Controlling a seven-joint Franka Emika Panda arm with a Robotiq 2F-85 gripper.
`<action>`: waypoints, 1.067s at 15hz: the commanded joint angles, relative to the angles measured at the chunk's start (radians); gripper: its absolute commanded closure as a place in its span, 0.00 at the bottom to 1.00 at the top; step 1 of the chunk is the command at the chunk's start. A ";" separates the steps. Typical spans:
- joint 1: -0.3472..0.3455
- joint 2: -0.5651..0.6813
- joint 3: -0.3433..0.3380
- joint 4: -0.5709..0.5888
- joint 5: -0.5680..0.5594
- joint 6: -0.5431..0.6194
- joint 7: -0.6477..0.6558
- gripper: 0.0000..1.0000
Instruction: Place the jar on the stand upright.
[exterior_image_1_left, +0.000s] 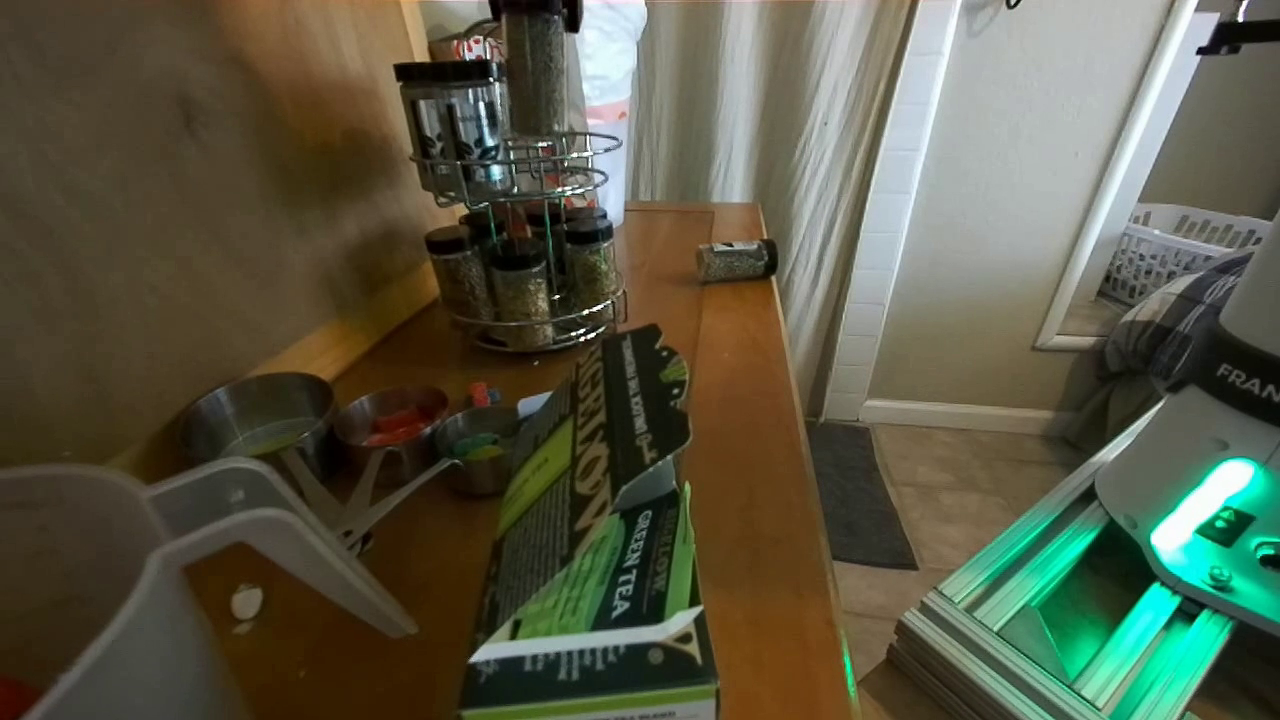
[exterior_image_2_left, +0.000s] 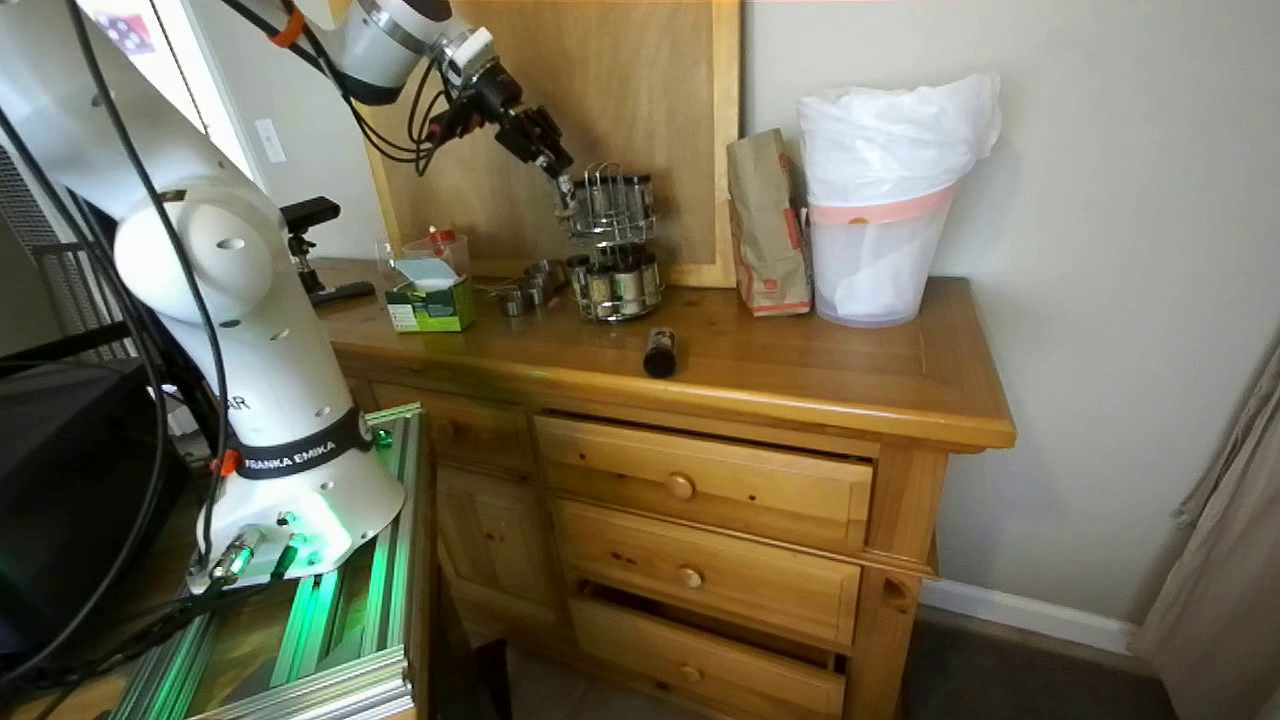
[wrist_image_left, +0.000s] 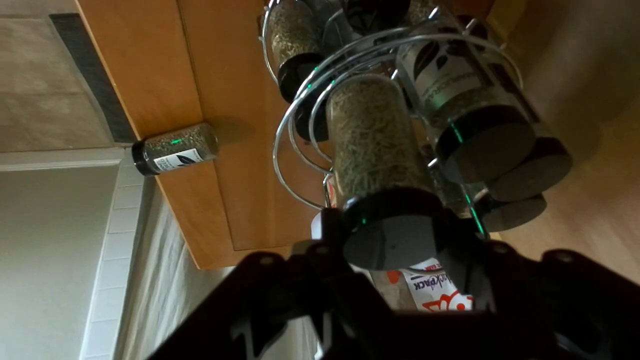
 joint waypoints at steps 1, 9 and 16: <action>-0.002 0.045 -0.012 0.003 -0.030 0.030 -0.029 0.75; -0.010 0.072 -0.027 -0.001 -0.064 0.090 -0.032 0.75; -0.008 0.123 -0.028 0.017 -0.090 0.052 -0.041 0.75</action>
